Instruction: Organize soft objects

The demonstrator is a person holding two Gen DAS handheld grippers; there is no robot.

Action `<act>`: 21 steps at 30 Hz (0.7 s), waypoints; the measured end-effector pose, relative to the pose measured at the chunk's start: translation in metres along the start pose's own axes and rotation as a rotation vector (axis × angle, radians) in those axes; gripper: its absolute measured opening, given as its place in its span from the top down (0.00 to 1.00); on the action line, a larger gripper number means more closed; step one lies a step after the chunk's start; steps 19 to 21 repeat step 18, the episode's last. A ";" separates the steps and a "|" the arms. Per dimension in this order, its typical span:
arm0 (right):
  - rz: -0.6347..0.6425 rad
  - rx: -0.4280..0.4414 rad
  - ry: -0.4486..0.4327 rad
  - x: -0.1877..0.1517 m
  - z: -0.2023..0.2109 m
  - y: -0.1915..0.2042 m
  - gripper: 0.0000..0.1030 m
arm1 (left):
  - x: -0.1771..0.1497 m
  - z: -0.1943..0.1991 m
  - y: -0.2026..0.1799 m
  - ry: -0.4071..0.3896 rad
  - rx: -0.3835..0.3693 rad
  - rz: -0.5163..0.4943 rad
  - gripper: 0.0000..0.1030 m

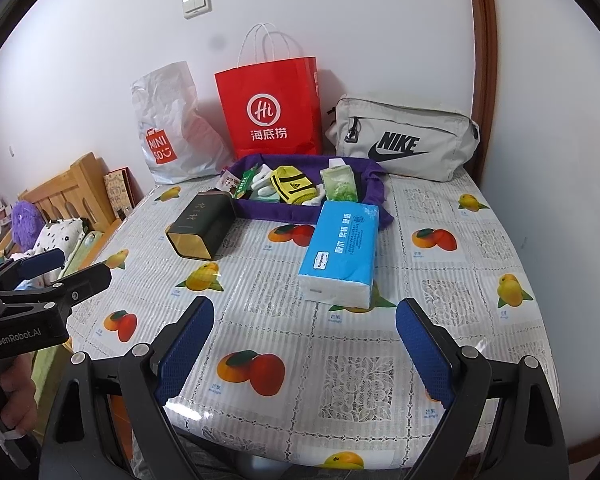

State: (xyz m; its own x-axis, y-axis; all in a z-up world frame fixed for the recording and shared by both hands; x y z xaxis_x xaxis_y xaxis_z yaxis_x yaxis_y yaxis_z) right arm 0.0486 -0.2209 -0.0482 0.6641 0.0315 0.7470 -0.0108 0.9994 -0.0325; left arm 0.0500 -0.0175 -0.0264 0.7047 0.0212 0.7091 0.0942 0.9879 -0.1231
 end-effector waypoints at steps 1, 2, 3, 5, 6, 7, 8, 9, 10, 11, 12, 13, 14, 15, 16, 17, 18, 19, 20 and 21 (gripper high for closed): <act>-0.001 -0.001 0.000 0.000 0.000 0.000 0.11 | 0.000 0.000 0.000 0.000 -0.001 0.001 0.06; -0.001 0.000 0.000 0.000 0.001 -0.001 0.11 | 0.000 0.000 0.000 0.000 -0.001 0.000 0.06; -0.001 -0.001 0.000 0.000 0.001 -0.001 0.11 | 0.000 0.000 0.000 0.000 0.000 -0.001 0.06; -0.002 -0.002 -0.001 0.000 0.001 -0.001 0.11 | 0.000 0.000 0.000 -0.001 0.000 0.001 0.06; -0.002 -0.002 -0.002 -0.001 0.001 -0.001 0.11 | 0.000 0.000 0.000 -0.001 -0.001 0.001 0.06; -0.002 -0.001 -0.002 -0.001 0.001 -0.001 0.11 | 0.000 0.001 0.000 -0.003 -0.001 0.003 0.06; -0.003 -0.001 -0.002 -0.001 0.002 -0.001 0.11 | 0.000 0.001 0.000 -0.005 -0.002 0.004 0.06; -0.002 -0.001 -0.001 -0.001 0.002 -0.001 0.11 | 0.000 0.002 0.000 -0.006 -0.004 0.004 0.06; -0.003 -0.002 -0.001 -0.001 0.002 -0.001 0.11 | 0.000 0.002 -0.001 -0.007 -0.005 0.003 0.06; -0.003 -0.002 -0.001 -0.001 0.002 -0.002 0.11 | 0.000 0.003 -0.001 -0.008 -0.003 0.002 0.06; -0.003 -0.001 0.000 -0.001 0.002 -0.002 0.11 | 0.001 0.003 -0.001 -0.009 -0.002 0.002 0.06; -0.004 0.000 0.000 -0.001 0.002 -0.002 0.11 | 0.001 0.004 -0.001 -0.010 -0.003 0.002 0.06; -0.004 0.000 -0.001 -0.001 0.003 -0.002 0.11 | 0.001 0.004 -0.001 -0.009 -0.004 0.001 0.06; -0.003 -0.001 -0.001 -0.001 0.002 -0.002 0.11 | 0.001 0.004 -0.001 -0.010 -0.005 0.000 0.06; -0.001 -0.002 -0.001 -0.001 0.002 -0.002 0.11 | 0.001 0.004 -0.001 -0.010 -0.003 0.000 0.06; -0.003 -0.002 0.000 -0.002 0.002 -0.002 0.11 | 0.000 0.004 -0.002 -0.011 -0.004 0.000 0.06; -0.003 0.000 0.000 -0.002 0.002 -0.002 0.11 | 0.000 0.004 -0.002 -0.012 -0.004 0.000 0.06; -0.003 0.000 0.000 -0.002 0.002 -0.002 0.11 | 0.000 0.004 -0.002 -0.012 -0.004 0.000 0.06; -0.003 0.000 0.000 -0.002 0.002 -0.002 0.11 | 0.000 0.004 -0.002 -0.012 -0.004 0.000 0.06; -0.003 0.000 0.000 -0.002 0.002 -0.002 0.11 | 0.000 0.004 -0.002 -0.012 -0.004 0.000 0.06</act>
Point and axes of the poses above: each gripper's, at about its wrist camera, not at the fingertips, and z roughly against the way its jaws point, y to its left, x to its top, the point moved 3 cm from there along -z, roughly the way its jaws point, and after that the axes turned 10 degrees about -x, right-handed, at the moved point
